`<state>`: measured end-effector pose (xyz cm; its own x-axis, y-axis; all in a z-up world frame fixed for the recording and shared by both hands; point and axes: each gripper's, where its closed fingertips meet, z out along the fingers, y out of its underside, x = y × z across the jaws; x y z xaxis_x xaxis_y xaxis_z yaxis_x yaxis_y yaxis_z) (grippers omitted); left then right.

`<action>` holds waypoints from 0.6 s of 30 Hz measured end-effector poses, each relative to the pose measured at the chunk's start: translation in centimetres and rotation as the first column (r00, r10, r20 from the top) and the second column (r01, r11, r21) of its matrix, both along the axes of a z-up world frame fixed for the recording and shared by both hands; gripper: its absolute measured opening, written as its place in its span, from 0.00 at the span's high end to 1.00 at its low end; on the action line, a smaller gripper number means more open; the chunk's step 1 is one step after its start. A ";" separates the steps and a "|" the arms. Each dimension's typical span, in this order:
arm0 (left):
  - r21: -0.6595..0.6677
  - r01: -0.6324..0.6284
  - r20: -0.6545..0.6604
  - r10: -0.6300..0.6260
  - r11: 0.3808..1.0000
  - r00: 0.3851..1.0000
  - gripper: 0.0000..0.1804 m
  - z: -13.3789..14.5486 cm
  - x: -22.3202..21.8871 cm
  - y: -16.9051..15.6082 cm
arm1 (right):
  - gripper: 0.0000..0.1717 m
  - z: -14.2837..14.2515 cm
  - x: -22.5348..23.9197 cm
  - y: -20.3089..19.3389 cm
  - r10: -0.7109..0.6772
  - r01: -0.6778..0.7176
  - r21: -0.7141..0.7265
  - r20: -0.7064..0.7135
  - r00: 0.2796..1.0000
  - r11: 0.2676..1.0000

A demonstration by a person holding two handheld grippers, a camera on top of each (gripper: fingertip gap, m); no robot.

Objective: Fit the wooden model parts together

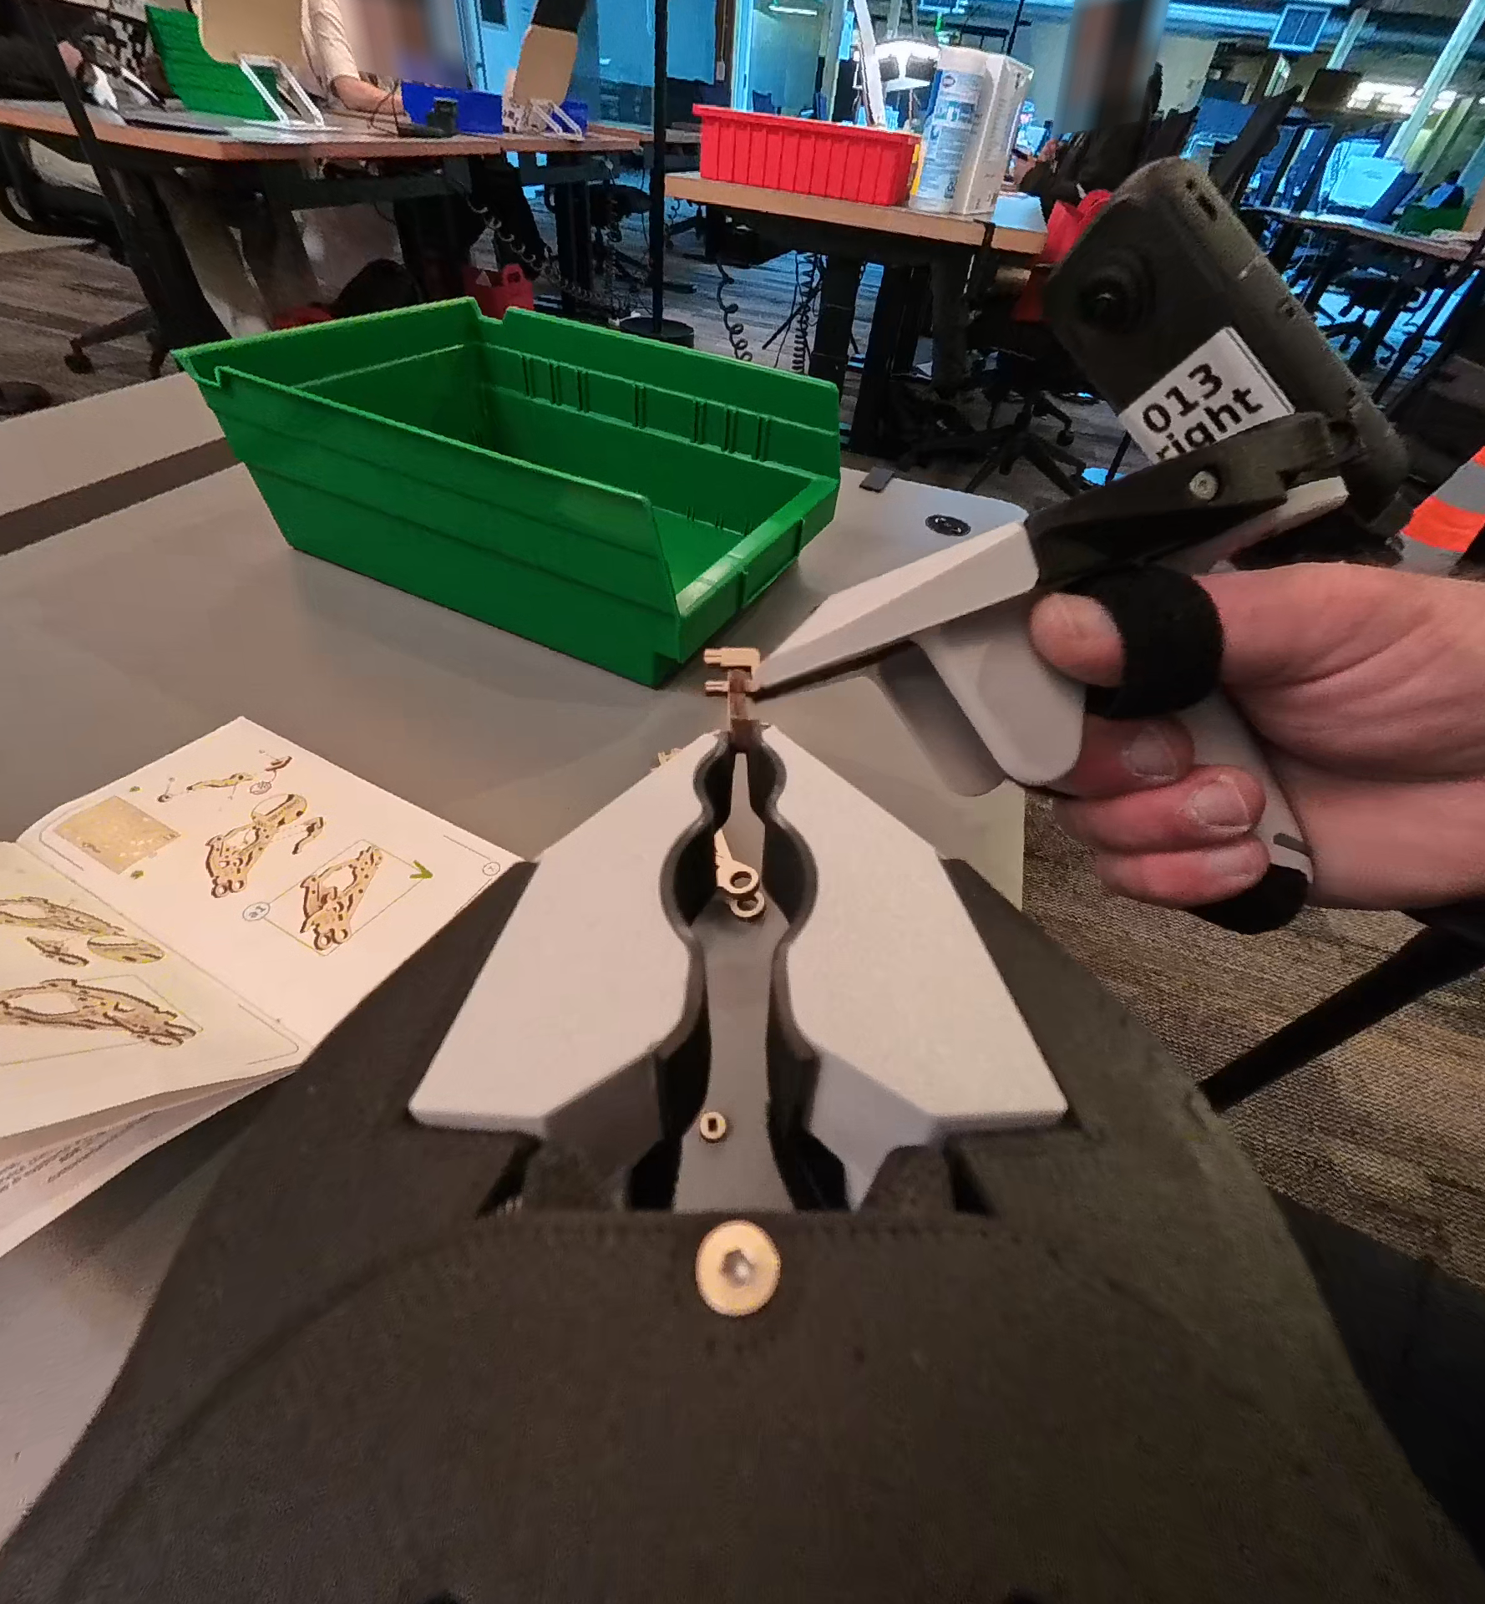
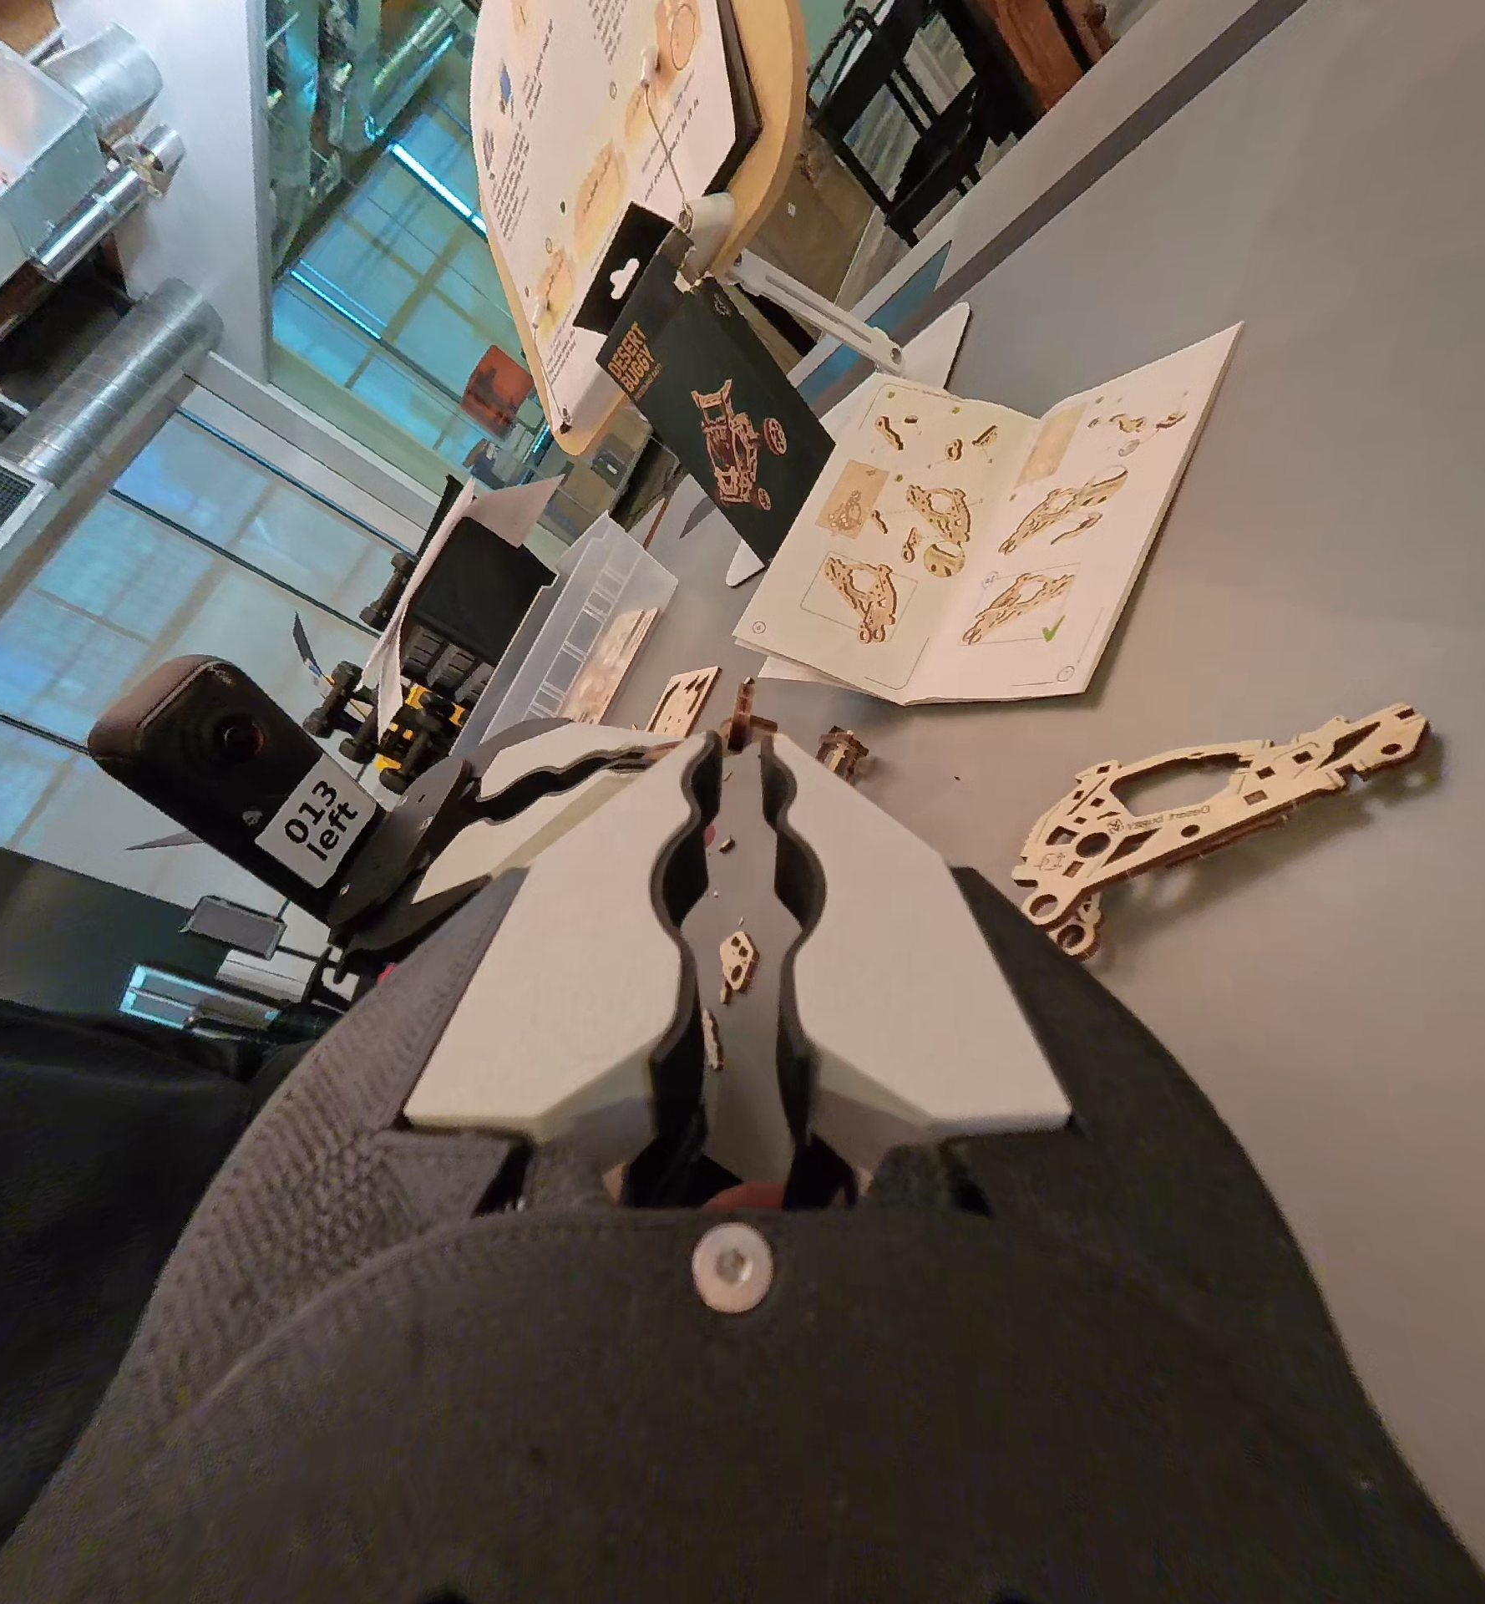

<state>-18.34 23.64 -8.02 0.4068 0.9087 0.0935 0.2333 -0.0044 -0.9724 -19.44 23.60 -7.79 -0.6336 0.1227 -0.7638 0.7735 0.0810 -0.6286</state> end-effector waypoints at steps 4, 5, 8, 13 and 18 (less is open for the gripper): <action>-0.007 0.009 -0.003 -0.009 1.000 1.000 1.00 0.0 -0.1 0.3 | 0.99 0.0 -0.1 0.1 -0.010 0.010 -0.005 0.003 1.000 1.000; -0.011 0.011 -0.004 -0.011 1.000 1.000 1.00 0.0 -0.1 0.4 | 1.00 0.0 -0.1 0.1 -0.011 0.011 -0.003 0.001 1.000 1.000; -0.018 0.022 -0.005 -0.022 1.000 1.000 0.99 -0.1 -0.1 0.8 | 1.00 0.0 -0.2 0.2 -0.022 0.022 -0.005 -0.001 1.000 1.000; 0.011 0.043 0.044 -0.044 0.999 0.998 0.94 -1.0 -0.2 1.1 | 1.00 -0.5 -0.7 0.4 -0.022 0.023 0.036 -0.012 1.000 0.999; 0.044 0.031 0.142 -0.037 0.999 0.989 0.85 -2.3 -0.2 0.2 | 1.00 -1.7 -2.4 1.2 -0.021 0.028 0.137 -0.059 0.998 0.990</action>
